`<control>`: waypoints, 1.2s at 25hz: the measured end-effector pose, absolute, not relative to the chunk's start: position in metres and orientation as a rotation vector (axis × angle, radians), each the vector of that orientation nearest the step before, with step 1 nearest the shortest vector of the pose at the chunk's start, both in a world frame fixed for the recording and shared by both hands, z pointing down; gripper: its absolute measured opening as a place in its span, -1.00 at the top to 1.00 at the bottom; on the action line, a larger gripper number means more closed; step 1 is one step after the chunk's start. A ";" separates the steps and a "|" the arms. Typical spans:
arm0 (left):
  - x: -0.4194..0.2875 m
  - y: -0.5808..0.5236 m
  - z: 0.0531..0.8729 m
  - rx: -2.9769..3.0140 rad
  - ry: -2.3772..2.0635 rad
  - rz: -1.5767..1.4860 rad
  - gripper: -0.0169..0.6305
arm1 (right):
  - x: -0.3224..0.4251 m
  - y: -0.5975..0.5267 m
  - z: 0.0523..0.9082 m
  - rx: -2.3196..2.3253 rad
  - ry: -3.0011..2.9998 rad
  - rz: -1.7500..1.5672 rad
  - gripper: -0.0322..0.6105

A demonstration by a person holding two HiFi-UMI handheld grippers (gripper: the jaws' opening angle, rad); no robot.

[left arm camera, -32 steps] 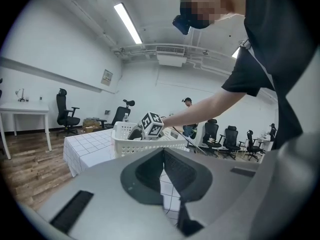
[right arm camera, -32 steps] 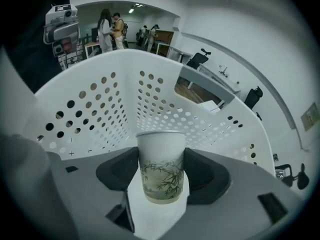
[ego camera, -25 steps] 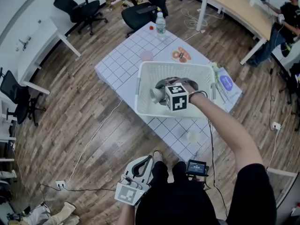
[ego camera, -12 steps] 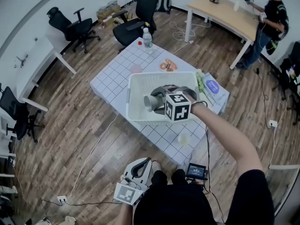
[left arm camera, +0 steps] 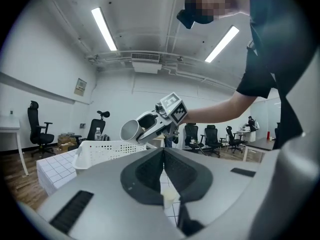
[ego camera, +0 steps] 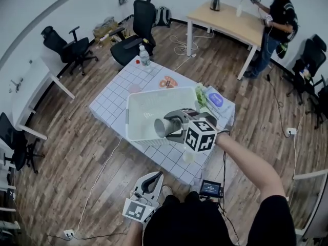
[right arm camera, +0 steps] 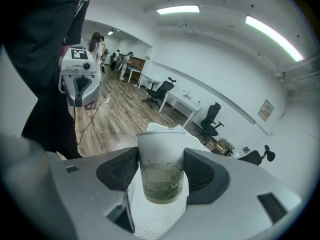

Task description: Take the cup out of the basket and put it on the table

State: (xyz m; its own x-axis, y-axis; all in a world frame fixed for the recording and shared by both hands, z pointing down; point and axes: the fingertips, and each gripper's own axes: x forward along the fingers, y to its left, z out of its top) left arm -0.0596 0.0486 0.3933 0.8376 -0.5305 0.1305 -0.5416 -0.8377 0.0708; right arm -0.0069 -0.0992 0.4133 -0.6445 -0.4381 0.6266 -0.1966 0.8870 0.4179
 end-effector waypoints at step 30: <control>-0.007 0.049 0.359 3.005 -0.745 0.065 0.93 | 0.068 0.065 0.353 1.267 -2.765 -0.053 -0.01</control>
State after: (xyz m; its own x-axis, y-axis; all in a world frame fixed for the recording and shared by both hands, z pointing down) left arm -0.0071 0.0490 0.3589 0.8835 -0.4657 0.0515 -0.4675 -0.8833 0.0336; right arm 0.0682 0.0654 0.3526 -0.6488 -0.7571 0.0763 -0.7536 0.6532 0.0731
